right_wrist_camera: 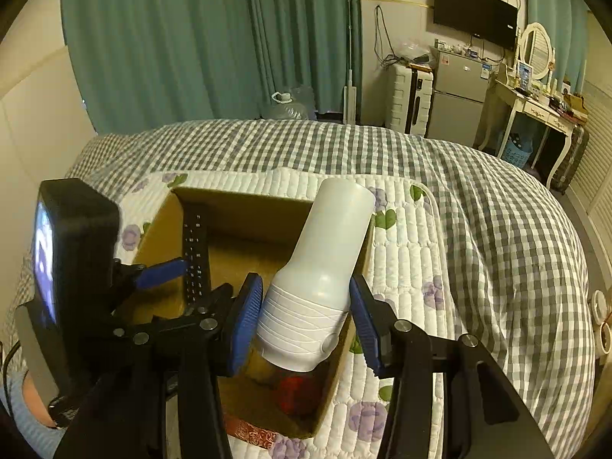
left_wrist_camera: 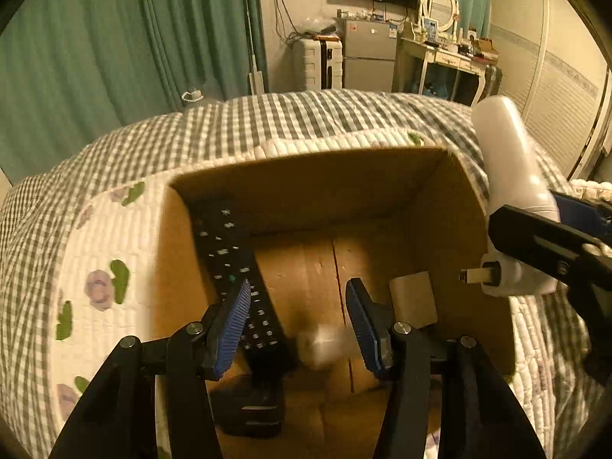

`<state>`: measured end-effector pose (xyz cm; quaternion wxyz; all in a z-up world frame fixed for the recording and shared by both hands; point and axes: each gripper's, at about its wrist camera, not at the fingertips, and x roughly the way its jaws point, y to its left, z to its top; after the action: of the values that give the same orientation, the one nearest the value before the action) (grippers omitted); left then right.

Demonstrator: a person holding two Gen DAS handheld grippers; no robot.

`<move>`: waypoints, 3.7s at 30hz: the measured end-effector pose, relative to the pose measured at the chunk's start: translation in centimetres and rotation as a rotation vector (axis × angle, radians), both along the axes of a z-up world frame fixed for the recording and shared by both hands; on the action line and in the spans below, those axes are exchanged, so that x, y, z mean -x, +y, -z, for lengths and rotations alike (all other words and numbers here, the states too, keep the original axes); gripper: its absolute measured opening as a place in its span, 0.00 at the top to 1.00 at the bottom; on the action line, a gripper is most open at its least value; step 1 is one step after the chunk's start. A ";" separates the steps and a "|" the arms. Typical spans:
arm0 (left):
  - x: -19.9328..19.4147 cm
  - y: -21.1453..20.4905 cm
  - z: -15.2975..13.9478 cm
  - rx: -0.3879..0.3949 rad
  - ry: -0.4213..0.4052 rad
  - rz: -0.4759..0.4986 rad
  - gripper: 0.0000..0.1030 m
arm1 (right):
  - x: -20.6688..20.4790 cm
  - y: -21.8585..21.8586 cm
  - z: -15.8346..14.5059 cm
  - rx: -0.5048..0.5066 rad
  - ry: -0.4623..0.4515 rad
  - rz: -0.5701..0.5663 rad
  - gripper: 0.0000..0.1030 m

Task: Organize rigid objects
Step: 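Lower the white charger and white bottle into the box and release, then grasp the blue earbud case with the left gripper while the right grasps the rose card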

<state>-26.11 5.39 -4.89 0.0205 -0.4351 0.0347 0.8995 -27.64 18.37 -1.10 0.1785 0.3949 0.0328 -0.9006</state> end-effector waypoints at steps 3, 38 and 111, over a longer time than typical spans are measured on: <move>-1.3 -1.6 -1.4 0.006 0.031 -0.007 0.47 | 0.1 -0.2 -0.3 -0.018 0.012 -0.001 0.55; -17.4 -7.1 -3.2 -0.026 0.073 -0.102 0.00 | -13.4 0.2 0.0 -0.132 0.022 0.171 0.01; -12.7 -6.2 6.9 -0.036 -0.068 -0.065 0.50 | -6.9 -4.7 16.2 -0.103 -0.203 0.147 0.32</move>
<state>-13.45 -0.83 -11.81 0.0003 -0.4660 0.0038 0.8848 -20.74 13.67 -17.25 0.0939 0.4941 0.0318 -0.8638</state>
